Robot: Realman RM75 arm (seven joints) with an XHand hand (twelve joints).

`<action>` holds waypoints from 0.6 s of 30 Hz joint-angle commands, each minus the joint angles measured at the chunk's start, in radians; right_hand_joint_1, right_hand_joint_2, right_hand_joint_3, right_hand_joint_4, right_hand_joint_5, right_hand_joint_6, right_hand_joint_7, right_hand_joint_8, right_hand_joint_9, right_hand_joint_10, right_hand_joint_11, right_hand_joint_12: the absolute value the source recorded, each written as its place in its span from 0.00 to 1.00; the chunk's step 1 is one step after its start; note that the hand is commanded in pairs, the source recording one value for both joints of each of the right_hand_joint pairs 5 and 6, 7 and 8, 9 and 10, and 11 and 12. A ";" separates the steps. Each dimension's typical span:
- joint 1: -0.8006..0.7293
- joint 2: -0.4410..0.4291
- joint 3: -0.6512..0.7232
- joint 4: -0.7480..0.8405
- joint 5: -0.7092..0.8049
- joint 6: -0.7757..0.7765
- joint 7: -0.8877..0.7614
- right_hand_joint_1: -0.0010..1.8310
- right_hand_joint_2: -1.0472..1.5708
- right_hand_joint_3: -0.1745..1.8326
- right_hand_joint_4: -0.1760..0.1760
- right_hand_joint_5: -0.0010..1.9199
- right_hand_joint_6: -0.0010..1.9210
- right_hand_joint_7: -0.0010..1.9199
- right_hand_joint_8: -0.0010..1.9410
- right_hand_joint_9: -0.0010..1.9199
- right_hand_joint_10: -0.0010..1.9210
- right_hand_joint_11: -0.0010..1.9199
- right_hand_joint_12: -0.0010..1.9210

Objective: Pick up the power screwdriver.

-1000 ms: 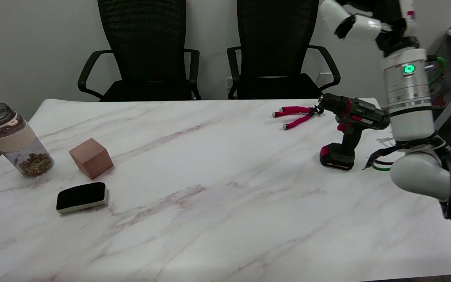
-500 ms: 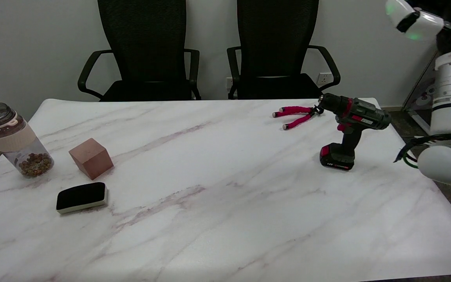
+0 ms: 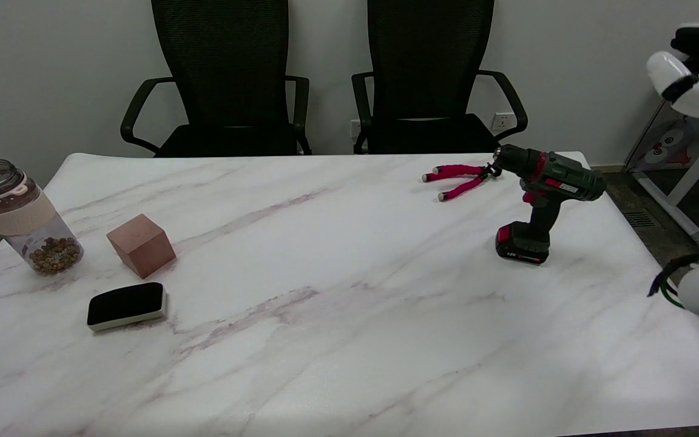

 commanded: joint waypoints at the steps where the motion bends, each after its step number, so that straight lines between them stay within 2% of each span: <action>1: -0.212 -0.032 -0.084 0.078 -0.006 0.048 0.213 0.53 0.45 0.54 0.30 0.34 0.34 0.34 0.34 0.27 0.27 0.39 0.39; 4: -0.204 -0.029 -0.160 0.078 -0.006 0.046 0.231 0.53 0.42 0.53 0.34 0.30 0.30 0.30 0.30 0.26 0.26 0.38 0.38; 9: -0.185 -0.026 -0.252 0.076 -0.006 0.050 0.236 0.53 0.37 0.49 0.34 0.19 0.19 0.19 0.19 0.25 0.25 0.37 0.37; 14: -0.184 -0.029 -0.310 0.077 -0.004 0.042 0.238 0.52 0.33 0.45 0.36 0.17 0.17 0.17 0.17 0.24 0.24 0.35 0.35; 18: -0.193 -0.039 -0.317 0.102 -0.007 0.048 0.300 0.50 0.31 0.41 0.39 0.15 0.15 0.15 0.15 0.21 0.21 0.31 0.31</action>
